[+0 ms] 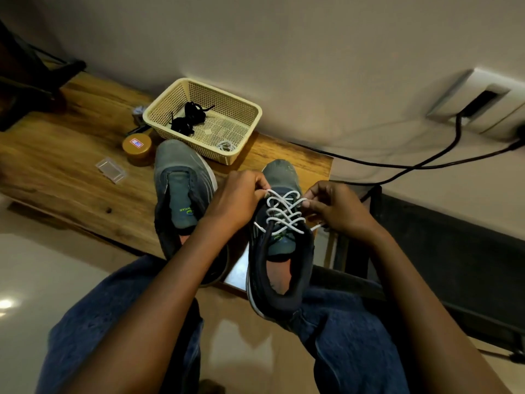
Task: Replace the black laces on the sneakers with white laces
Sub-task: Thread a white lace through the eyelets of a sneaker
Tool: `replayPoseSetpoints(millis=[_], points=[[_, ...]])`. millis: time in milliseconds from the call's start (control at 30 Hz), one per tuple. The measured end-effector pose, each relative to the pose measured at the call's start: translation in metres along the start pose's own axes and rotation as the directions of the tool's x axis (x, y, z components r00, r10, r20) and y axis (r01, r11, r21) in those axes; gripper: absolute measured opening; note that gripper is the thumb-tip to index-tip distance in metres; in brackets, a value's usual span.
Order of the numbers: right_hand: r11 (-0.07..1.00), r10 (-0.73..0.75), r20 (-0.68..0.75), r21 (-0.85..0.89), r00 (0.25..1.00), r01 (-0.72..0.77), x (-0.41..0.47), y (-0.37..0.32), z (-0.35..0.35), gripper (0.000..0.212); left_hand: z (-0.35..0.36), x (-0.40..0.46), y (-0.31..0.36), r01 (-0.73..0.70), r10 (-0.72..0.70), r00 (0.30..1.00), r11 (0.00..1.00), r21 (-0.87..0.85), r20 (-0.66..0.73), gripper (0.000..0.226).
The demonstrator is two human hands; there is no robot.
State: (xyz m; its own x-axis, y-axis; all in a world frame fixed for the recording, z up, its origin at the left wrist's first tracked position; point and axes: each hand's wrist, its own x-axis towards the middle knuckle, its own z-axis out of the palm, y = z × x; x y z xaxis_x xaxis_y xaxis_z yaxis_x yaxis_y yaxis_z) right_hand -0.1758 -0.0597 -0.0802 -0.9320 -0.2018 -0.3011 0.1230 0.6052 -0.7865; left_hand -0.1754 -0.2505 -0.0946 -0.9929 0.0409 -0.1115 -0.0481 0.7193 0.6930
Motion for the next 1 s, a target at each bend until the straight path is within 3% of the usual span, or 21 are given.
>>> replayPoseSetpoints(millis=[133, 467, 567, 667, 833, 1000], points=[[0.997, 0.015, 0.017, 0.069, 1.0, -0.016, -0.001, 0.001, 0.0, 0.013, -0.002, -0.001, 0.001, -0.006, 0.006, 1.0, 0.999, -0.032, 0.001, 0.006], [0.997, -0.017, -0.057, -0.079, 0.998, 0.012, -0.001, -0.001, 0.008, 0.007, 0.005, -0.004, 0.0, 0.05, -0.05, 0.999, 0.998, 0.035, -0.005, 0.005], [1.0, -0.003, -0.067, -0.022, 0.998, 0.001, 0.0, 0.001, 0.007, 0.019, 0.004, -0.005, 0.0, 0.054, -0.054, 0.999, 0.998, 0.037, -0.005, 0.003], [0.998, 0.005, -0.048, 0.059, 0.999, -0.003, 0.0, 0.002, 0.006, 0.017, 0.004, -0.004, 0.0, 0.052, -0.052, 0.999, 0.998, 0.042, -0.005, 0.002], [0.993, -0.029, -0.047, -0.115, 0.998, 0.023, 0.0, 0.001, 0.009, 0.007, 0.0, -0.006, 0.003, 0.071, -0.072, 0.997, 0.996, 0.047, 0.014, 0.004], [1.0, 0.023, -0.069, 0.018, 0.997, -0.022, -0.001, 0.0, 0.01, 0.014, -0.008, -0.008, 0.004, 0.115, -0.115, 0.99, 0.993, 0.002, 0.084, 0.014]])
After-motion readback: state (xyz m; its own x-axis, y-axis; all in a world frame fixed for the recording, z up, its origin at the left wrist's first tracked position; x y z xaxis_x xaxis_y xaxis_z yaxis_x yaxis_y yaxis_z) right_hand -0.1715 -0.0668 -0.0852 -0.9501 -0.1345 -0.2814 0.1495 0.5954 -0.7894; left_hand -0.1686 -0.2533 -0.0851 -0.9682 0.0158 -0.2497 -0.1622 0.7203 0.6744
